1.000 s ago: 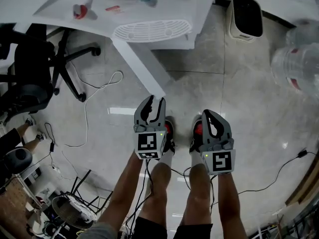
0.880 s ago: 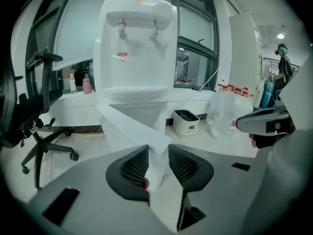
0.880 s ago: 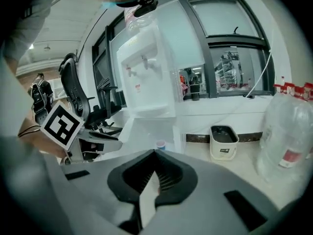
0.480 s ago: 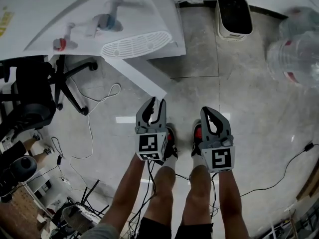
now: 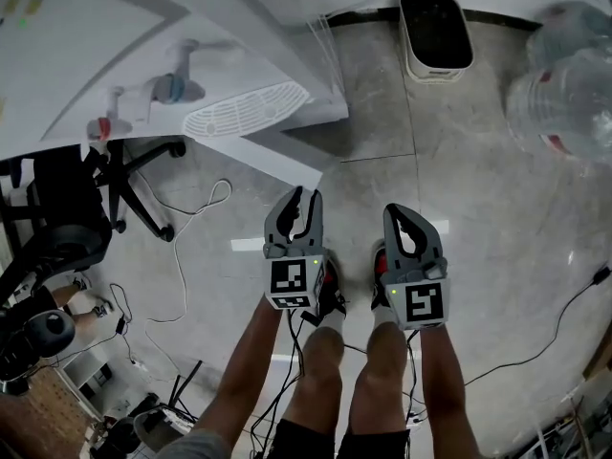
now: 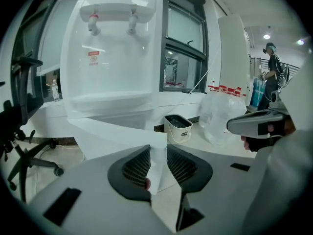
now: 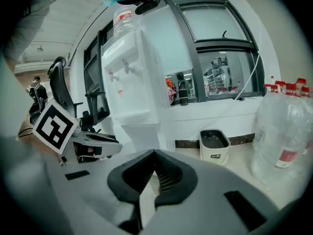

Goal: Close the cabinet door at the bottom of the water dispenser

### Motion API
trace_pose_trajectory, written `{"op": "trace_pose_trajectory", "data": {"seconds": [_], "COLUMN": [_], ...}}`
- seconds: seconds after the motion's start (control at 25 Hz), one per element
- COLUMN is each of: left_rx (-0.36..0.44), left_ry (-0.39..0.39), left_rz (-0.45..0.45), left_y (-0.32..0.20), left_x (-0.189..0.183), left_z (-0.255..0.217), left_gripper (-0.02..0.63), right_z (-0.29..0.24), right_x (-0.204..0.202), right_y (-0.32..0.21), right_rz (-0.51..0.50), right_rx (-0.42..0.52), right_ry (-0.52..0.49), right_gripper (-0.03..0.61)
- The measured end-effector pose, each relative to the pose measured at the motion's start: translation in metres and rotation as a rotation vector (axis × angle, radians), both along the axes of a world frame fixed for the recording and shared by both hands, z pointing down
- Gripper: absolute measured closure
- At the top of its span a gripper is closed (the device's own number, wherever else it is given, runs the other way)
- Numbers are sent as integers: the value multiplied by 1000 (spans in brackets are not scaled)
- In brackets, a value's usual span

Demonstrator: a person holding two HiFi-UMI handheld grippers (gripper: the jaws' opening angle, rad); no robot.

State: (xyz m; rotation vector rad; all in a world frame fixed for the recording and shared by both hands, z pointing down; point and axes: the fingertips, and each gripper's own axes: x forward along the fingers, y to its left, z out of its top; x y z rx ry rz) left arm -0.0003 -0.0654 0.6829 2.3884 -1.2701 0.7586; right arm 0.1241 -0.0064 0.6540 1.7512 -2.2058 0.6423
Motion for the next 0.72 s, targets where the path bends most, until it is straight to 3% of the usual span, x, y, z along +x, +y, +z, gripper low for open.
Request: {"op": "trace_pose_trajectory", "data": {"seconds": [0.72], "left_rx": [48], "left_ry": [-3], "left_rz": [48], "left_y": [-36], "left_x": [36], "left_z": [2], "left_gripper": [489], "right_z": [10], "right_x": [29], "right_y": [-26], "right_rz": [64], "right_rx": [31], "right_ry": [-7], "right_gripper": [560]}}
